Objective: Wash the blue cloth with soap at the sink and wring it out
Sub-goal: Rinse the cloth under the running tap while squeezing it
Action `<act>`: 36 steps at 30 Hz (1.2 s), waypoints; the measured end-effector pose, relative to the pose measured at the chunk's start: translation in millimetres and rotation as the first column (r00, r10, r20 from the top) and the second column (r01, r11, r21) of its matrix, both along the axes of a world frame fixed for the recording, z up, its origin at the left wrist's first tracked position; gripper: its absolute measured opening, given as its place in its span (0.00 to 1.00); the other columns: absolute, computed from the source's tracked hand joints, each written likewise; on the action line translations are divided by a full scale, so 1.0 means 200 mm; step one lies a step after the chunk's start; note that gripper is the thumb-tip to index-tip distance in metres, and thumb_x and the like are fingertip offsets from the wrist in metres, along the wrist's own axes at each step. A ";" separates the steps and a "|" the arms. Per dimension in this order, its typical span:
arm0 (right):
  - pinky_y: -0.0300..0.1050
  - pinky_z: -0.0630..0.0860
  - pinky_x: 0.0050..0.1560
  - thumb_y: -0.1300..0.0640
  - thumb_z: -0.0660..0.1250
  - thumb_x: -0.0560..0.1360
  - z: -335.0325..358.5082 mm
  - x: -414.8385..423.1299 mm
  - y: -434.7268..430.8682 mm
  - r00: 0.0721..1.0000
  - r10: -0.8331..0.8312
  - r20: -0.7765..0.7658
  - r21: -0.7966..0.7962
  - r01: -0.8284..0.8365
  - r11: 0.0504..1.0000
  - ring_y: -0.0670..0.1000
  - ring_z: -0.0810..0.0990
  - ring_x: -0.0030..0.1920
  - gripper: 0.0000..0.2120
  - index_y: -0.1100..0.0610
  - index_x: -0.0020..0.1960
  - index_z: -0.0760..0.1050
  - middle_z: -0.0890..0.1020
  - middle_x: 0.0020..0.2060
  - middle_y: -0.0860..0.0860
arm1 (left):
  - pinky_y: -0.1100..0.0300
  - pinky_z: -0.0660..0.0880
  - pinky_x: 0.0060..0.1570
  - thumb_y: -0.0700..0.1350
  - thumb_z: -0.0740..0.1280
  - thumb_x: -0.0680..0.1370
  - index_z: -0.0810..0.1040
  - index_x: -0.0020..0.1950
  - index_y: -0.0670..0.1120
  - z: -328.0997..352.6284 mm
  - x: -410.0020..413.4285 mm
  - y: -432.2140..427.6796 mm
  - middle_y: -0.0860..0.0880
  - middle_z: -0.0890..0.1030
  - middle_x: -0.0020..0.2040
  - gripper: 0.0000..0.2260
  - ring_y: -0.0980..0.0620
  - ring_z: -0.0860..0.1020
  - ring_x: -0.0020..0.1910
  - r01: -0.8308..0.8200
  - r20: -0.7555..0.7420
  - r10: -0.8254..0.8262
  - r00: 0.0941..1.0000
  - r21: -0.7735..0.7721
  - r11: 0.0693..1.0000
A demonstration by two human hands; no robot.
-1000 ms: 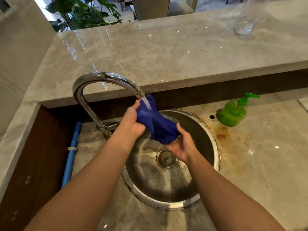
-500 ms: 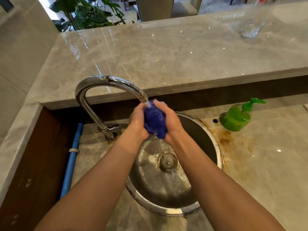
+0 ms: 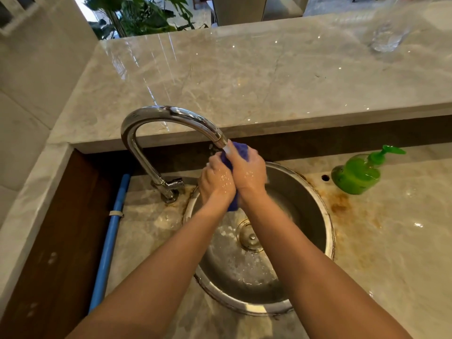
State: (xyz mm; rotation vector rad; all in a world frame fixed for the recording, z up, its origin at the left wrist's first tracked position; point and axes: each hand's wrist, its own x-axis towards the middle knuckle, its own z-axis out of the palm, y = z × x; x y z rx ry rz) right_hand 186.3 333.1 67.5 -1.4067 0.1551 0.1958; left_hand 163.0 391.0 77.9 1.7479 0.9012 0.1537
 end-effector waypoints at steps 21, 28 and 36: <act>0.42 0.71 0.33 0.51 0.58 0.82 -0.12 0.01 0.02 0.733 0.215 -0.646 0.503 0.197 0.841 0.48 0.71 0.28 0.18 0.54 0.33 0.70 0.69 0.27 0.50 | 0.60 0.70 0.31 0.62 0.49 0.79 0.69 0.28 0.51 -0.03 -0.12 0.17 0.53 0.72 0.25 0.24 0.56 0.72 0.24 0.507 -0.193 -0.667 0.720 0.802 0.316; 0.52 0.78 0.54 0.50 0.68 0.78 -0.07 0.04 -0.17 0.800 0.230 -0.553 0.609 0.200 0.768 0.54 0.82 0.44 0.12 0.59 0.47 0.79 0.82 0.39 0.55 | 0.59 0.71 0.36 0.64 0.59 0.79 0.82 0.43 0.44 0.00 -0.06 0.15 0.47 0.82 0.36 0.25 0.50 0.79 0.34 0.482 -0.146 -0.474 0.868 0.026 0.876; 0.64 0.81 0.54 0.48 0.69 0.78 -0.19 0.03 -0.36 0.789 0.352 -0.504 0.566 -0.007 0.825 0.64 0.83 0.59 0.19 0.55 0.66 0.78 0.83 0.60 0.62 | 0.54 0.78 0.48 0.50 0.68 0.78 0.78 0.62 0.46 -0.06 -0.04 0.20 0.44 0.85 0.53 0.15 0.47 0.83 0.50 0.394 0.010 -0.457 0.889 -0.524 0.755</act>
